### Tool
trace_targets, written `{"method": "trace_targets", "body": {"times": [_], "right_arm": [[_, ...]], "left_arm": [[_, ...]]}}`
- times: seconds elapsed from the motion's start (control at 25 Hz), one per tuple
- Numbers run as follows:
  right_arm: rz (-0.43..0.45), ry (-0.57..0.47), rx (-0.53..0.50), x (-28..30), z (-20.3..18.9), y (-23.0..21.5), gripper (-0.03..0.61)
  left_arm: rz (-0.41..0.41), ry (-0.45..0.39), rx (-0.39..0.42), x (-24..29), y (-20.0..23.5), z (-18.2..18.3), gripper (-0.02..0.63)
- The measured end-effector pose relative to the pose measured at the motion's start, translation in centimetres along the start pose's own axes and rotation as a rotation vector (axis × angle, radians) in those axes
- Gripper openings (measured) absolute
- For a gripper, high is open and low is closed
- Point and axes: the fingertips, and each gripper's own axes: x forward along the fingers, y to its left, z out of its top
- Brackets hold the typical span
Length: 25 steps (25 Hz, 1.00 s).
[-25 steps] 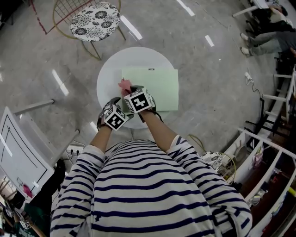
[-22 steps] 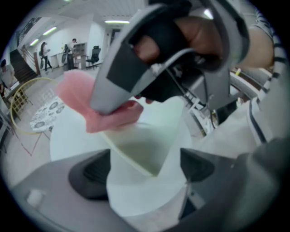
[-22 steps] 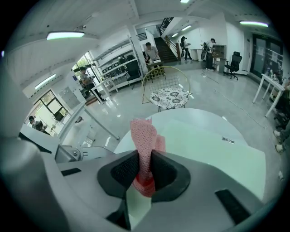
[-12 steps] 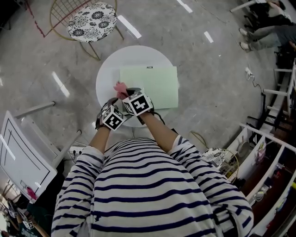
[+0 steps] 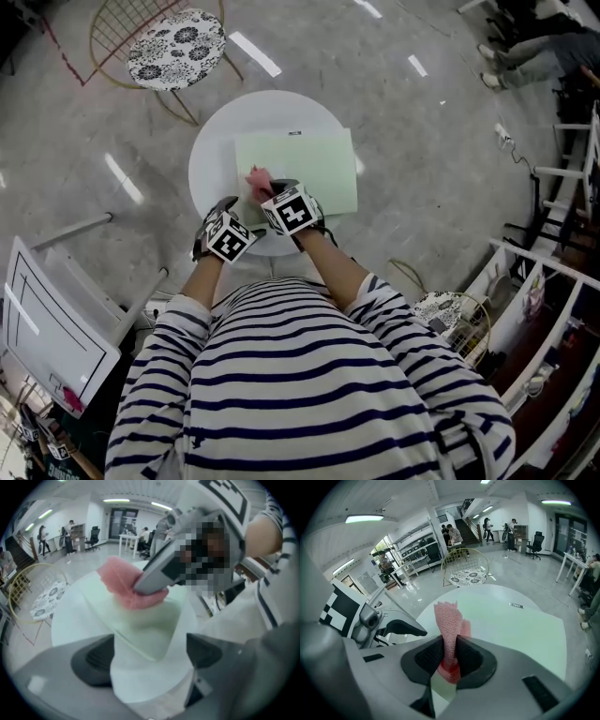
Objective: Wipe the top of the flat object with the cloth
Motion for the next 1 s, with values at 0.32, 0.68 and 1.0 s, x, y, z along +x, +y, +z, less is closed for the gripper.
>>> {"method": "trace_targets", "body": {"times": [0.32,0.68,1.0], "right_arm": [[-0.079,-0.004,0.053,-2.5,-2.7,-4.7,0.063],[-0.204,-0.008,0.149,-6.4,-6.2,-11.3,0.061],[-0.304,0.002,0.209,-9.6,-9.0,-16.6,0.061]], "left_arm": [[-0.001,0.016,0.011,0.1,-0.2,-0.3,0.482],[0.001,0.027,0.018,0.0,-0.3,-0.5,0.481],[-0.005,0.033,0.024,0.2,-0.6,-0.3,0.482]]}}
